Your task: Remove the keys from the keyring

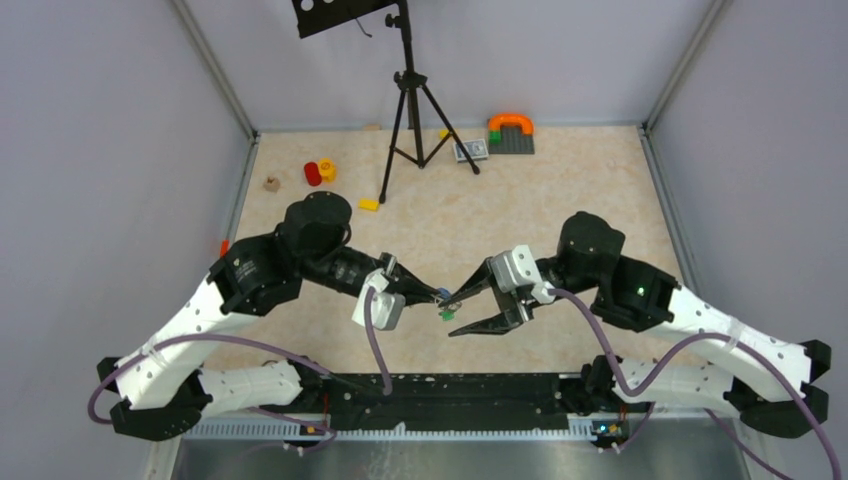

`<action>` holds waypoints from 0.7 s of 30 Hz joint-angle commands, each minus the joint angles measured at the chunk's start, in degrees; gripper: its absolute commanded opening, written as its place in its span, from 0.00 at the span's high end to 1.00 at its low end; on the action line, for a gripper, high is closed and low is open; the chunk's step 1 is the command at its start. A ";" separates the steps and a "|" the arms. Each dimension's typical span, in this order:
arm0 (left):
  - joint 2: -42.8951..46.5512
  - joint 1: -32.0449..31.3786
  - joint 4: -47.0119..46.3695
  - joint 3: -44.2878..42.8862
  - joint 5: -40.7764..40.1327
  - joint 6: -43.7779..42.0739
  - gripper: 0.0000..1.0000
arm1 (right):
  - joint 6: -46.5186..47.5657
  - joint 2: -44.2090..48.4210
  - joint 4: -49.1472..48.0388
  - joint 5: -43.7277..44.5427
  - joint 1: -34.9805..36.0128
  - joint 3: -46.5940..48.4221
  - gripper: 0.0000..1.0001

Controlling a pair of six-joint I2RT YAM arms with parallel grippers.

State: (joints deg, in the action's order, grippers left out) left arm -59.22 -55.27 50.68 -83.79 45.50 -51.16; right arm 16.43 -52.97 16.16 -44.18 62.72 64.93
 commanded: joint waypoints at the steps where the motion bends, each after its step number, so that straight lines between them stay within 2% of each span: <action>1: 1.87 -0.36 -3.18 -1.67 0.11 -0.78 1.00 | -1.19 0.52 1.63 -2.22 -0.24 2.27 0.56; 13: 3.16 -0.34 -4.70 -0.47 -1.54 -0.08 1.00 | -0.95 3.56 -0.10 0.92 -0.23 0.17 0.56; 21: 7.68 -0.36 -12.40 5.43 -3.87 2.81 1.00 | -2.43 13.86 -22.01 13.88 -0.23 -9.23 0.56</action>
State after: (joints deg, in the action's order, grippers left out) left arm -54.54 -55.46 46.78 -80.93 42.61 -50.28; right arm 15.11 -43.57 8.36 -37.71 62.72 58.83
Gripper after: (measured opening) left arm 0.046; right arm 0.440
